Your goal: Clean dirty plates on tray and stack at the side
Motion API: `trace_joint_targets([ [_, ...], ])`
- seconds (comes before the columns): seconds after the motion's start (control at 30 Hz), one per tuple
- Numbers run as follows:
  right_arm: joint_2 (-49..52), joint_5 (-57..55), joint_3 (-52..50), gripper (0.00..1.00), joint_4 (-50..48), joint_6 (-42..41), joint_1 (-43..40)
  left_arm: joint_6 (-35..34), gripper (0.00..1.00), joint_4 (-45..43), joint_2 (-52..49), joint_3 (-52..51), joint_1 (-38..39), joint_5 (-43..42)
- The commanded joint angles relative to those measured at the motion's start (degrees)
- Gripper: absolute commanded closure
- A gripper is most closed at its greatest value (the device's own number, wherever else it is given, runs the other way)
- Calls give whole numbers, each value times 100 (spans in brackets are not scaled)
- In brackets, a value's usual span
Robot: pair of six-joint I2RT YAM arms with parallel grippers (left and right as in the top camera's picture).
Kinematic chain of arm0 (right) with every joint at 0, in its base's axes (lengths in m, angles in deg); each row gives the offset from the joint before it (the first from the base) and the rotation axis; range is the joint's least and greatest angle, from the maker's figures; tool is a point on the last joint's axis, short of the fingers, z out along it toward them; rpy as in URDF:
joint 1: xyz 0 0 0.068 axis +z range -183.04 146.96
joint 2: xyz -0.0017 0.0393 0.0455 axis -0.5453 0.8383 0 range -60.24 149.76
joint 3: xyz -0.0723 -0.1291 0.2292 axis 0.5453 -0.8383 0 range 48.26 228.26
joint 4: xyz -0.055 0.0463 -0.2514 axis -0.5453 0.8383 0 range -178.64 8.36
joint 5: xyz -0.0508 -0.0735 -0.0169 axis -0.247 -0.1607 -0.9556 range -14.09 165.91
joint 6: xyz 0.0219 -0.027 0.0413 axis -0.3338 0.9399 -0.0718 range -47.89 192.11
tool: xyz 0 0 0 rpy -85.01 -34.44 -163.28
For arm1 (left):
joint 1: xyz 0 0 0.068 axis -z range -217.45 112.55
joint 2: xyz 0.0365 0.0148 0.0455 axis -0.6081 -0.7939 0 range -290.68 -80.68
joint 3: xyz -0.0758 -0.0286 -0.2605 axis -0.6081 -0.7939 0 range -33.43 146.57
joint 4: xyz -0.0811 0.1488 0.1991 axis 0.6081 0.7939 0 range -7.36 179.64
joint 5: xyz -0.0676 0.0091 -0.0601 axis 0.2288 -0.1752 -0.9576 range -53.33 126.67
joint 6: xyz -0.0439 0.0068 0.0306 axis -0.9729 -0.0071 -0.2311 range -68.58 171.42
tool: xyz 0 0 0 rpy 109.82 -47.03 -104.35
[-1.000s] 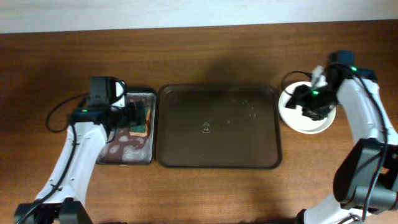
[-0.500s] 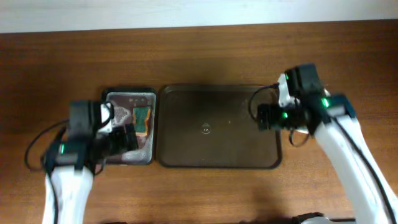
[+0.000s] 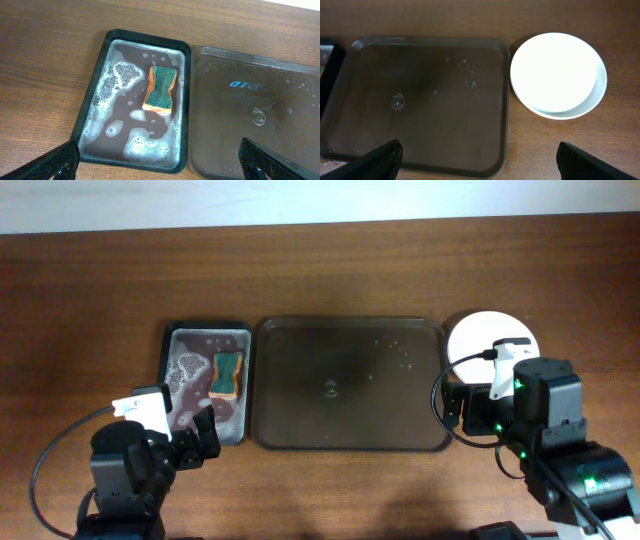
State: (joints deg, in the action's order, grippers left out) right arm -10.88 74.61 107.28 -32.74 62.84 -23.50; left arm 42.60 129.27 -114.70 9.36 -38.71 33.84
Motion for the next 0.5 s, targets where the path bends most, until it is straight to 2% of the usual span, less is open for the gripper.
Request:
trace_joint_targets([
  [0.0,249,-92,-28,1,2,-63,31,72,1,-33,24,-70,-2,-63],
  [0.1,396,-197,-44,1,24,-39,15,72,1,-33,24,-70,-2,-63],
  [0.2,-142,-223,-326,1,-468,195,15,72,1,-33,24,-70,-2,-63],
  [0.27,-922,-219,-1049,1,-1399,590,13,72,1,-33,24,-70,-2,-63],
  [0.33,-2085,-195,-2164,1,-2415,603,-35,72,1,-33,24,-70,-2,-63],
  [0.47,-3947,-195,-3880,1,-3759,588,-66,72,1,-31,24,-70,-2,-63],
])
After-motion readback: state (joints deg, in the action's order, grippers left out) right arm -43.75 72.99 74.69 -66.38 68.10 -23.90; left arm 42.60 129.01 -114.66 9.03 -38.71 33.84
